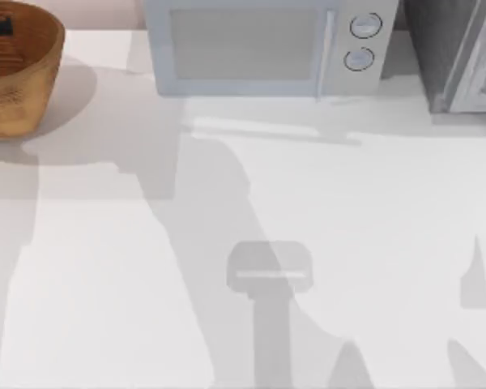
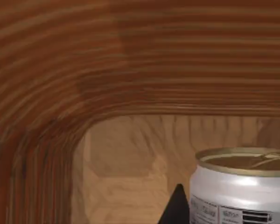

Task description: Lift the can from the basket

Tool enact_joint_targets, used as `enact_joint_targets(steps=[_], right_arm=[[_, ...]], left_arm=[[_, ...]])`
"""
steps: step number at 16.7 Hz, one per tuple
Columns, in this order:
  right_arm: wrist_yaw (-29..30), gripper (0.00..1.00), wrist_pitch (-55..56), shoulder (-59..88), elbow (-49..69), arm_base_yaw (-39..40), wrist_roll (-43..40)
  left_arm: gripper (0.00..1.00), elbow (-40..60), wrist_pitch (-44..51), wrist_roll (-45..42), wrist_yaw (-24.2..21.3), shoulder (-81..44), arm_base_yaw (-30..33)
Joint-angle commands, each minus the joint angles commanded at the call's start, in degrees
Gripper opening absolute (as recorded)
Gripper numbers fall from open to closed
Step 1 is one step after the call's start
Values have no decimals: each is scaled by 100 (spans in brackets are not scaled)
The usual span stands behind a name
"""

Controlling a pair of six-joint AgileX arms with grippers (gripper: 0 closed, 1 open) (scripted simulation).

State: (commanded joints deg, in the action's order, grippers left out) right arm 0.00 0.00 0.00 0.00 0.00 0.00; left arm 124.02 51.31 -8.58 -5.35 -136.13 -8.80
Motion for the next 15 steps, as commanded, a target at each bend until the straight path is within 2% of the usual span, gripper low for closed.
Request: enact_joint_targets(steps=[11,15], right_arm=[[0,100,0,0,0,0,0],[0,100,0,0,0,0,0]], left_arm=[[0,-4077,-1641,227,172,4559,305],[0,-5426,-2107,319,231,5863,403]])
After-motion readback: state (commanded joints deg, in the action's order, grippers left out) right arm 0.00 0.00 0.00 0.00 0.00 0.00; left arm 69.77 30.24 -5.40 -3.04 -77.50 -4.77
